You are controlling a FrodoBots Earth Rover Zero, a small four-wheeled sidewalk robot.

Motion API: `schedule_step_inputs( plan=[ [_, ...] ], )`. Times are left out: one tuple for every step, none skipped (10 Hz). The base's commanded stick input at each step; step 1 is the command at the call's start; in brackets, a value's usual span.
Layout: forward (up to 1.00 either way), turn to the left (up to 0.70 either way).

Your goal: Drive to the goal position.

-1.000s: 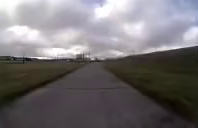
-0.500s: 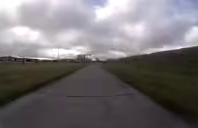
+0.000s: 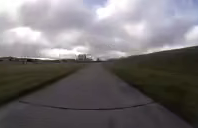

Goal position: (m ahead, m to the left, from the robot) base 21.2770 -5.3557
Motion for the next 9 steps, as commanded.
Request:
schedule_step_inputs(
  plan=[
    [1.00,-0.40],
    [1.00,-0.17],
    [1.00,0.00],
    [1.00,0.00],
    [1.00,0.00],
    [1.00,-0.01],
    [1.00,-0.05],
    [1.00,-0.26],
    [1.00,-0.40]
  ],
)
